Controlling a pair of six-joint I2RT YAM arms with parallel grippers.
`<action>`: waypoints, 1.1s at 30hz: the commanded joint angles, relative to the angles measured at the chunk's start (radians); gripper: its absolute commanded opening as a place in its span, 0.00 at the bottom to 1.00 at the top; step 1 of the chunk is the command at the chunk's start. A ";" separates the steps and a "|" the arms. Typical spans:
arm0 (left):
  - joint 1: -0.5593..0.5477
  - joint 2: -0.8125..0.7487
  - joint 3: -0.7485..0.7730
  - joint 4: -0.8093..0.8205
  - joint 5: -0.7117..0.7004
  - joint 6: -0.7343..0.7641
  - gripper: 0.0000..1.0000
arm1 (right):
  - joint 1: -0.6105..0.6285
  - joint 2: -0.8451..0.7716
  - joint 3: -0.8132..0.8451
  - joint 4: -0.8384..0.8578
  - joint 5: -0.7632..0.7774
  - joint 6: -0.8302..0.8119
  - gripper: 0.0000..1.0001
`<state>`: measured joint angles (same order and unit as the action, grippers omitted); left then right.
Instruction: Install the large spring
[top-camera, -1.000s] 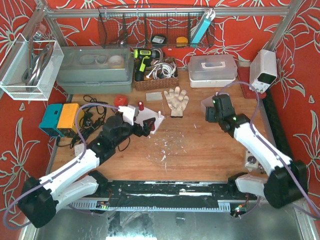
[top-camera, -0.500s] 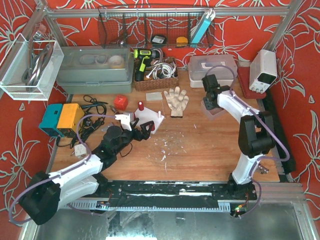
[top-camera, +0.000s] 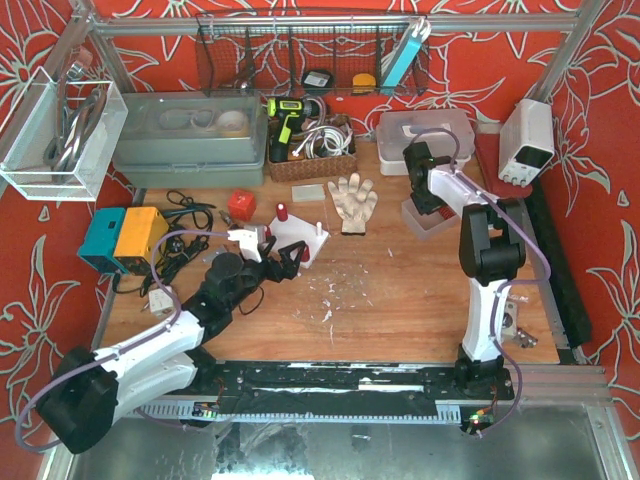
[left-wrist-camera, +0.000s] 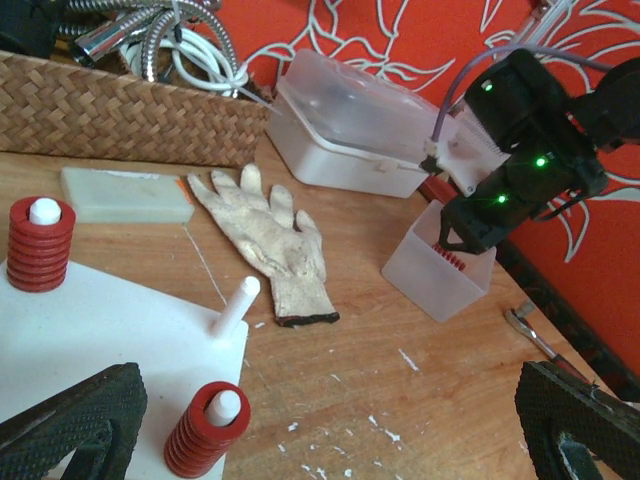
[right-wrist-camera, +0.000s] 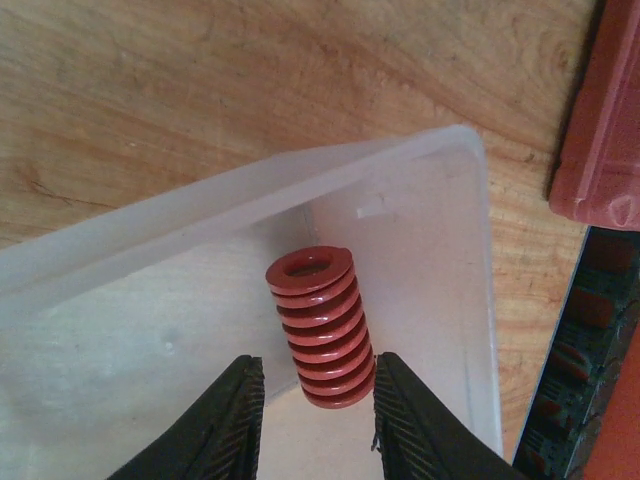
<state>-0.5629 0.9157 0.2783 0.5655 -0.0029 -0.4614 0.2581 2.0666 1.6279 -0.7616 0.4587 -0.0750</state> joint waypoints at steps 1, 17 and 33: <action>-0.002 -0.035 -0.012 0.024 -0.010 0.011 1.00 | -0.027 0.044 0.049 -0.076 0.049 -0.022 0.35; -0.002 -0.083 -0.038 0.046 -0.031 0.006 1.00 | -0.058 0.158 0.095 -0.104 0.022 0.027 0.41; -0.002 -0.115 -0.050 0.046 -0.043 0.001 1.00 | -0.081 0.175 0.130 -0.187 -0.143 0.062 0.45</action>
<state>-0.5629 0.8112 0.2398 0.5789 -0.0269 -0.4614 0.1898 2.2139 1.7348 -0.8700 0.3771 -0.0368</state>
